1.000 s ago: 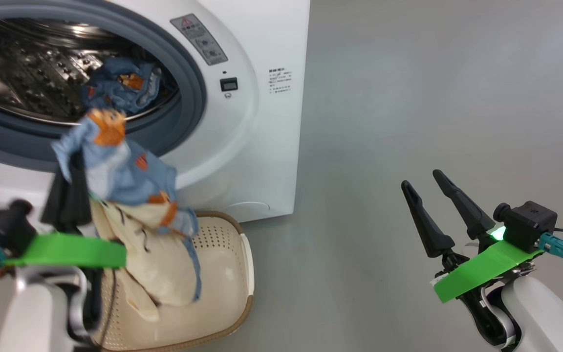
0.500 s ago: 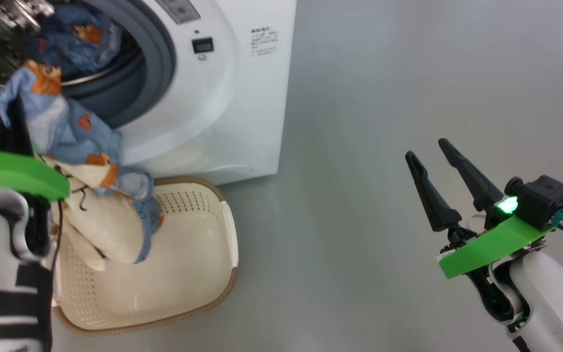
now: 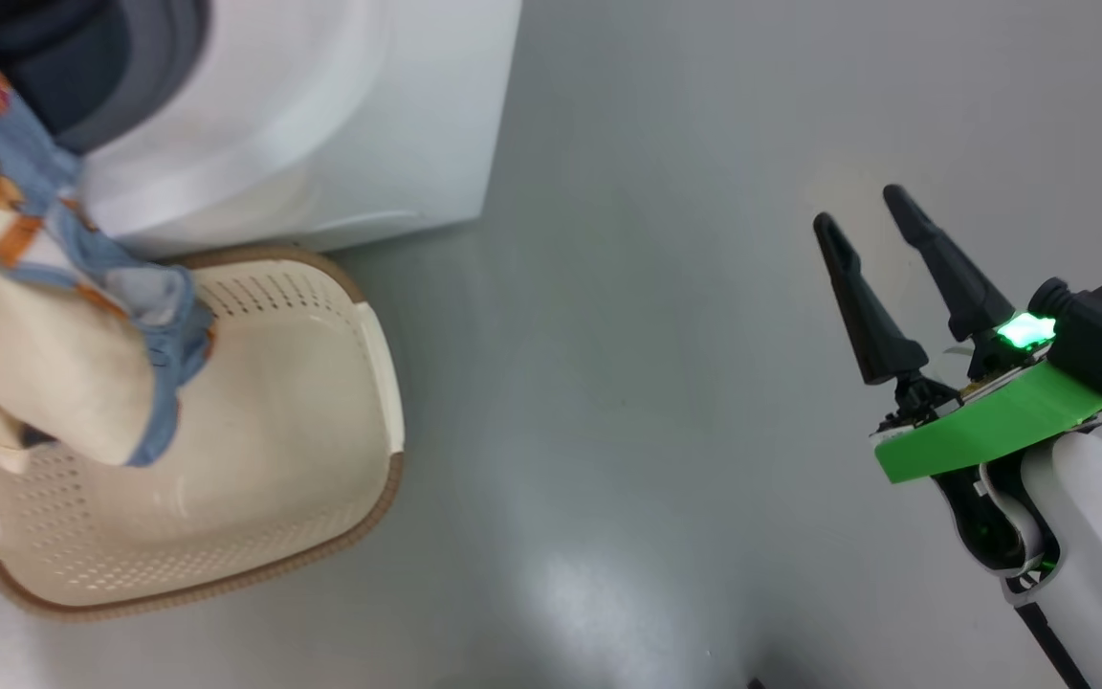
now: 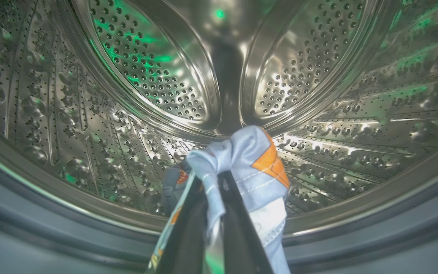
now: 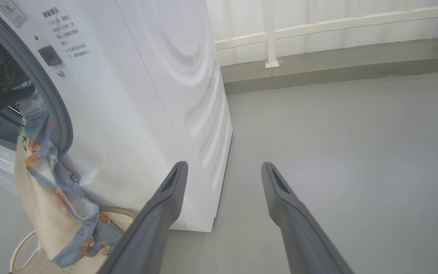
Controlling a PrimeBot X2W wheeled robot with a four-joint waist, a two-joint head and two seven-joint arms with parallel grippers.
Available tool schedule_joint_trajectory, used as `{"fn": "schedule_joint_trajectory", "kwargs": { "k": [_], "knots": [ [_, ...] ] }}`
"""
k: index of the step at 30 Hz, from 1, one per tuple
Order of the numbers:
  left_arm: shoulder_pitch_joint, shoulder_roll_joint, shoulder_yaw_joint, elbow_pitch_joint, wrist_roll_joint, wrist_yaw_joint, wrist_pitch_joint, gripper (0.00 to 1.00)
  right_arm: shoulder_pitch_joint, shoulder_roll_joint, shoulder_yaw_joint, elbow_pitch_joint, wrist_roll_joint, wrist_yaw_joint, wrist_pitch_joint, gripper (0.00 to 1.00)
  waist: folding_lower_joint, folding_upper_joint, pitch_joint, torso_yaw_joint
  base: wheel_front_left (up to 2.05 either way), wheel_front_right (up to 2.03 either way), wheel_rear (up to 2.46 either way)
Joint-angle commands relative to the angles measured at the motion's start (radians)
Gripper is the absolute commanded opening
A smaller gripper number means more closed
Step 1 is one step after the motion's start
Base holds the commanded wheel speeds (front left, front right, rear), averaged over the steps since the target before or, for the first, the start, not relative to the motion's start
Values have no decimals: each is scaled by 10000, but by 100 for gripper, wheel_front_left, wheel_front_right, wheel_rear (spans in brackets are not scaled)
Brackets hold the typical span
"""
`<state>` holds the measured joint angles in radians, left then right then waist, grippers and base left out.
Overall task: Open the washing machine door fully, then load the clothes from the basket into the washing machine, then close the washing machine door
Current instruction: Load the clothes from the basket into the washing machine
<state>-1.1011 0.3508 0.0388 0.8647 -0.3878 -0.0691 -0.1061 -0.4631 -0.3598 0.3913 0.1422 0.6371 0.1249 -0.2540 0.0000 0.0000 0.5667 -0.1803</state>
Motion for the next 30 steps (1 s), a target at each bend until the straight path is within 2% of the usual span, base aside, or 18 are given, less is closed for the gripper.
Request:
{"fn": "schedule_joint_trajectory", "kwargs": {
  "k": [1, 5, 11, 16, 20, 23, 24, 25, 26, 30],
  "knots": [
    [-348, 614, 137, -109, 141, 82, -97, 0, 77, -150, 27, -259, 182, 58, -78, 100, 0, 0, 969, -583, 0, 0, 0],
    [-1147, 828, -6, 140, 350, 210, -390, 0, -6, -104, -72, -345, 188, 58, -78, 100, 0, 0, 1449, -732, 0, 0, 0],
    [-2126, 920, -45, -105, 565, 358, -1367, 0, -105, 9, -191, -447, 153, 58, -78, 100, 0, 0, 1864, -817, 0, 0, 0],
    [-2490, 1005, 325, -1058, 663, 561, -1543, 0, -145, 77, -188, -451, 153, 58, -78, 100, 0, 0, 1965, -875, 0, 0, 0],
    [-2251, 976, 777, -2430, 1049, 791, -1552, 0, -226, 150, -208, -471, 143, 58, -78, 100, 0, 0, 2060, -944, 0, 0, 0],
    [-1972, 874, 866, -2283, 1226, 907, -1553, 0, -207, 208, -211, -433, 119, 58, -78, 100, 0, 0, 2036, -970, 0, 0, 0],
    [-1918, 858, 849, -2057, 1268, 945, -1554, 17, -200, 226, -202, -412, 115, 58, -78, 100, 0, 0, 2021, -976, 0, 0, 0],
    [-1876, 844, 814, -1734, 1295, 986, -1524, 54, -197, 243, -190, -389, 115, 58, -78, 100, 0, 0, 1998, -982, 0, 0, 0],
    [-1856, 822, 775, -1382, 1288, 996, -1362, 100, -197, 258, -178, -369, 116, 58, -78, 100, 0, 0, 1969, -987, 0, 0, 0],
    [-2011, 788, 709, -131, 1244, 1250, -397, 100, -204, 286, -154, -305, 126, 58, -78, 100, 0, 0, 1813, -980, 0, 0, 0]
  ]
}}
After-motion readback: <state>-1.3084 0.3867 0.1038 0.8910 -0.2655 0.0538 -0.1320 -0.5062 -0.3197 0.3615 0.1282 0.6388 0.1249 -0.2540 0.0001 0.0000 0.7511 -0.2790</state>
